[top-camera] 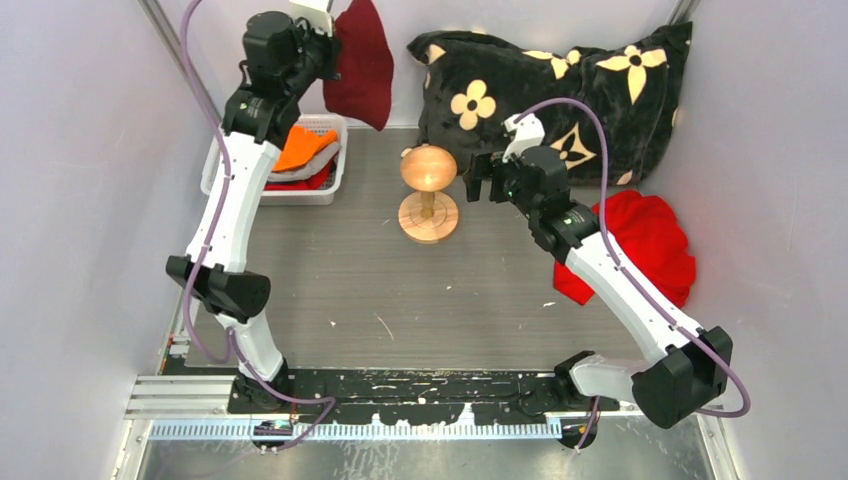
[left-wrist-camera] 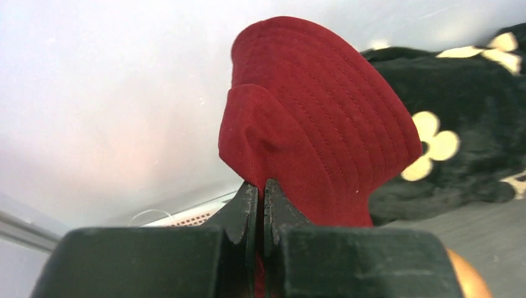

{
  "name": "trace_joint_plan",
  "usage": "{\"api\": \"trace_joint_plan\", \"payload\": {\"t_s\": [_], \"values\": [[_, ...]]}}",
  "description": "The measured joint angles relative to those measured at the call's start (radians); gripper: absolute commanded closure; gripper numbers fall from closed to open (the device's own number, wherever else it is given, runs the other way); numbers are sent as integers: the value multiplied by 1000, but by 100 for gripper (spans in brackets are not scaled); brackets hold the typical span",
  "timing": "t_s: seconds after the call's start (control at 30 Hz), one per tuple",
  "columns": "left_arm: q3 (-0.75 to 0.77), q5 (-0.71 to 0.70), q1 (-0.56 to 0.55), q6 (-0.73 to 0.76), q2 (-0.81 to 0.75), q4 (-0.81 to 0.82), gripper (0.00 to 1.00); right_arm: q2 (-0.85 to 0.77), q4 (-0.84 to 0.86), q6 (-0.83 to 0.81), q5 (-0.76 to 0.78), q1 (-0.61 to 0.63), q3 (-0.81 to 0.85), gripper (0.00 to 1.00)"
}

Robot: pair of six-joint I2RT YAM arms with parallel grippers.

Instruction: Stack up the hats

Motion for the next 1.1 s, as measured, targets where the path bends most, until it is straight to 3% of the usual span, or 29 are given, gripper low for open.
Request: {"api": "trace_joint_plan", "payload": {"t_s": [0.43,0.73,1.1], "values": [[20,240,-94,-47,-95,-227,100,-92,24,28,-8,-158,0,0],[-125,262,-249,-24,-120,-335,100,-123,31,44,-32,-165,-5,0],[-150,217,-354,6,-110,-385,100,-148,32,49,-47,-165,-23,0]]}}
